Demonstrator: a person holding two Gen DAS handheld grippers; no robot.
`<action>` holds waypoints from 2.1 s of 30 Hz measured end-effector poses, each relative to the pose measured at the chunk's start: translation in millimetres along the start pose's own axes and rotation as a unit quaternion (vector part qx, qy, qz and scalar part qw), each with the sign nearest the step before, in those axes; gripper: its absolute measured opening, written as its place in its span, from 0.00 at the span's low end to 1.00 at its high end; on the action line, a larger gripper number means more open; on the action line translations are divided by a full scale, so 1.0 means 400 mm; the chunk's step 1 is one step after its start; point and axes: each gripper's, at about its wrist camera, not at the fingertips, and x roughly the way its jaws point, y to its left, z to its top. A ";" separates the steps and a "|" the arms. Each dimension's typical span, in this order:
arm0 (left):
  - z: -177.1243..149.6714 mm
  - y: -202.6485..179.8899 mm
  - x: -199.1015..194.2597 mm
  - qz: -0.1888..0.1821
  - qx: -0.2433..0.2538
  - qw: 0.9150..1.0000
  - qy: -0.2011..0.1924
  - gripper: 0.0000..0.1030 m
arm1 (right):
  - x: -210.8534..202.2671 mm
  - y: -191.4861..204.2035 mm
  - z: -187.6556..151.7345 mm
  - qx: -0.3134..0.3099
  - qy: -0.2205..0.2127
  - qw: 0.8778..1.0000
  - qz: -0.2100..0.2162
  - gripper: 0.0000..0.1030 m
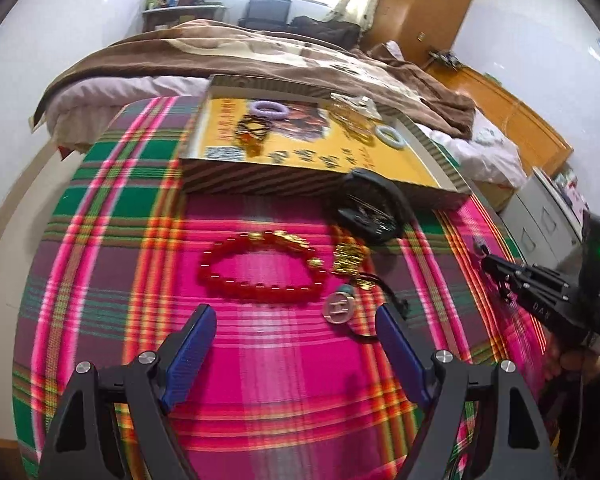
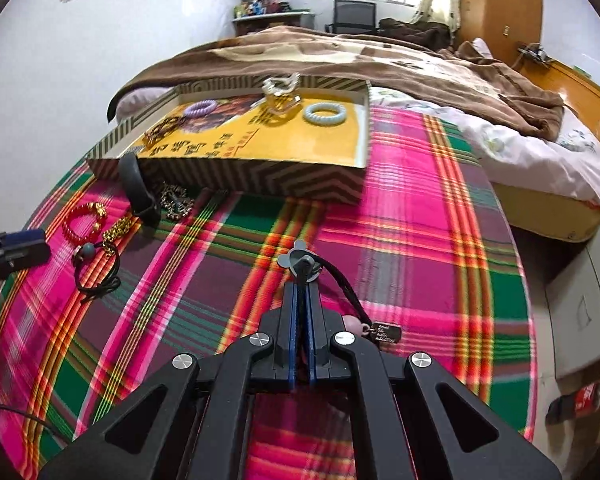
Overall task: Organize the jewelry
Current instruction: 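Grasp the teal-bead black cord bracelet with the left tool while the right tool holds the necklace, then carry both held pieces over the yellow box with both tools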
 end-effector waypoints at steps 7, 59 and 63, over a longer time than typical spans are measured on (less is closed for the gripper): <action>0.001 -0.062 0.022 0.018 0.027 0.999 0.005 0.75 | -0.023 -0.018 -0.016 0.012 -0.012 1.000 0.004 0.03; -0.012 -0.136 -0.072 0.030 0.059 0.997 -0.037 0.15 | -0.083 -0.019 -0.024 0.024 -0.042 0.999 0.015 0.03; -0.019 -0.128 -0.090 0.016 0.050 0.998 -0.034 0.15 | -0.091 -0.013 -0.024 0.024 -0.045 0.999 0.017 0.03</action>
